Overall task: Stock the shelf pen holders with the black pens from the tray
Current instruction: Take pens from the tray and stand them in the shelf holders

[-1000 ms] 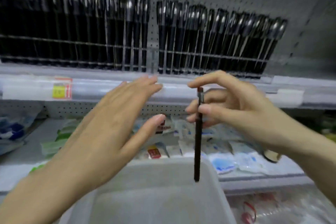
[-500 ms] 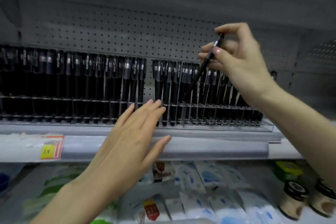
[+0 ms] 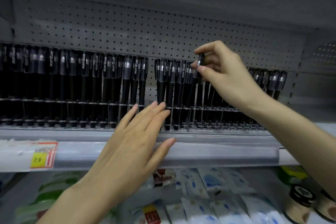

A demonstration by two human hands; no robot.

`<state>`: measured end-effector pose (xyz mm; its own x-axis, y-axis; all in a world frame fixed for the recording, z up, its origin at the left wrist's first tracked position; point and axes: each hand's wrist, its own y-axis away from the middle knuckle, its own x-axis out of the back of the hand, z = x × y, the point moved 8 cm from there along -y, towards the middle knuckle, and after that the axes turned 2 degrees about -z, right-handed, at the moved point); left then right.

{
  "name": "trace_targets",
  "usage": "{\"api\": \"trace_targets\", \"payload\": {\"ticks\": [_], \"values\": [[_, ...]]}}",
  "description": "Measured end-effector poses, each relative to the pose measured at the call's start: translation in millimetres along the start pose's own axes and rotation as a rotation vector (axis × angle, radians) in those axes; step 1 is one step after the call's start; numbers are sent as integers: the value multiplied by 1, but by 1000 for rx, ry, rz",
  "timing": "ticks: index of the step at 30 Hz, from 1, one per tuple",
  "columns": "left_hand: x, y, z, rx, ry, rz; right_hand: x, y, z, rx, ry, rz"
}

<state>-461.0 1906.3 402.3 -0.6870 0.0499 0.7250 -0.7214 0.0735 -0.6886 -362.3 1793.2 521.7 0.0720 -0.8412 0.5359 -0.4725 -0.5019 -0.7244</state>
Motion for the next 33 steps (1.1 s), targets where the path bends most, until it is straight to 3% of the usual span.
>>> {"api": "trace_targets", "payload": {"ticks": [4,33], "values": [[1,0,-1,-5,16,10,-2,2,-6,80,219,46],[-1,-1,-6,-13,87,4,-7,-3,0,190,461,-52]]}}
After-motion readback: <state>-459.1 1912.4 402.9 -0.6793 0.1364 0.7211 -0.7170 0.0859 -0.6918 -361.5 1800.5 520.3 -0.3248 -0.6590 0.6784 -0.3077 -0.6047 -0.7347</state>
